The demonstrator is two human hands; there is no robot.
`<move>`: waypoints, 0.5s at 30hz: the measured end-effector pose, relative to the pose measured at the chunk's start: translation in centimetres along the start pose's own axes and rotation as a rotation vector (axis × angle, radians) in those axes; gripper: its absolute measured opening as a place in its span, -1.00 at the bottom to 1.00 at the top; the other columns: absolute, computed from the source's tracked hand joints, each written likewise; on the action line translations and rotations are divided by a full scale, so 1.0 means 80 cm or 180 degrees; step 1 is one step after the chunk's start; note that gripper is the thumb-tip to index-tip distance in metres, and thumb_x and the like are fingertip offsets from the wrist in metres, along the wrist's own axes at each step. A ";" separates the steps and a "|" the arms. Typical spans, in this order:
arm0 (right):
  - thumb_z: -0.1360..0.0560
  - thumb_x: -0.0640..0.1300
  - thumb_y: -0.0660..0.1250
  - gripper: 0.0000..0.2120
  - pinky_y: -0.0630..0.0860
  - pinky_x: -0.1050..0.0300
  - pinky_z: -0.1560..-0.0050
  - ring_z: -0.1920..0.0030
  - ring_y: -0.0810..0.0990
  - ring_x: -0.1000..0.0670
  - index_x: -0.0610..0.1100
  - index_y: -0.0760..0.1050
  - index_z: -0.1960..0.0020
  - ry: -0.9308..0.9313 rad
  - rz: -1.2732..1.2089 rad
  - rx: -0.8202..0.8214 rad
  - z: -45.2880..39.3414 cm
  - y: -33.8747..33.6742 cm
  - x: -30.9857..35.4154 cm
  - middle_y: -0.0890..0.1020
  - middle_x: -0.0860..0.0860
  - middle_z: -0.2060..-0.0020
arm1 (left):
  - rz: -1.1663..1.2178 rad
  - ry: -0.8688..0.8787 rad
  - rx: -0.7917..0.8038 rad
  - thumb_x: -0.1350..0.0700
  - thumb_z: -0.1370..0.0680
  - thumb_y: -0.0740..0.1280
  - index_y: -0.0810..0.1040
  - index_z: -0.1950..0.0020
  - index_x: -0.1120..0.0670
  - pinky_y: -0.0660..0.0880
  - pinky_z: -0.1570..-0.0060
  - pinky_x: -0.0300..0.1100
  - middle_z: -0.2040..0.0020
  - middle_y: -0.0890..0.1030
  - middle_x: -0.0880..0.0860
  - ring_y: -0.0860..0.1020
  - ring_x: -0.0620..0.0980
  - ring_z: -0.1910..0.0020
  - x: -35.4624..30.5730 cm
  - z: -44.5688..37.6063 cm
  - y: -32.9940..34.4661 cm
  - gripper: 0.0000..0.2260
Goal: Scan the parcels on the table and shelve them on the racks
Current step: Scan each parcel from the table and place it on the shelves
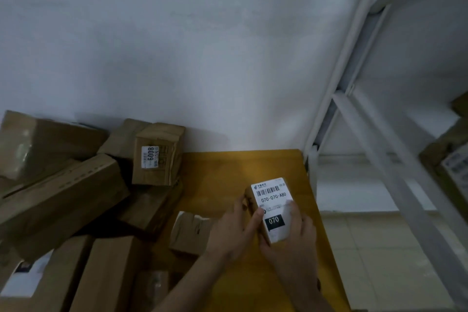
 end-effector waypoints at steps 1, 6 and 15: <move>-0.11 0.14 0.61 0.02 0.57 0.10 0.21 0.01 0.35 0.04 -0.12 0.20 -0.42 0.0016 -0.0062 0.0033 0.013 -0.011 -0.004 0.46 -0.12 -0.08 | 0.0359 0.0002 0.0025 -0.51 -0.43 -0.03 0.12 -0.48 -0.15 0.50 -0.21 -0.08 -0.31 0.52 -0.09 0.54 -0.17 -0.19 -0.004 0.017 0.008 -0.28; -0.17 0.10 0.60 -0.01 0.60 0.08 0.15 -0.09 0.43 -0.07 -0.14 0.22 -0.45 -0.0112 -0.0241 0.0173 0.074 -0.063 -0.019 0.44 -0.15 -0.16 | 0.1699 -0.0103 0.0196 -0.30 -0.44 0.27 0.05 -0.53 -0.09 0.56 -0.11 -0.20 -0.16 0.54 -0.23 0.58 -0.31 -0.07 -0.034 0.106 0.043 -0.24; -0.39 0.43 0.13 -0.17 0.43 0.04 -0.17 -0.18 0.34 0.07 -0.09 0.18 -0.46 0.0422 -0.1448 0.0641 0.141 -0.097 -0.086 0.31 0.09 -0.19 | 0.2499 -0.0682 -0.0463 0.16 -0.58 0.32 0.14 -0.49 -0.06 0.63 0.15 -0.12 -0.15 0.51 -0.03 0.62 -0.14 0.03 -0.019 0.204 0.060 -0.45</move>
Point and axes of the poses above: each hand's wrist, its own z-axis away from the middle knuckle, its own y-axis out of the palm, x = y × z, the point moved 6 cm from there along -z, towards the middle knuckle
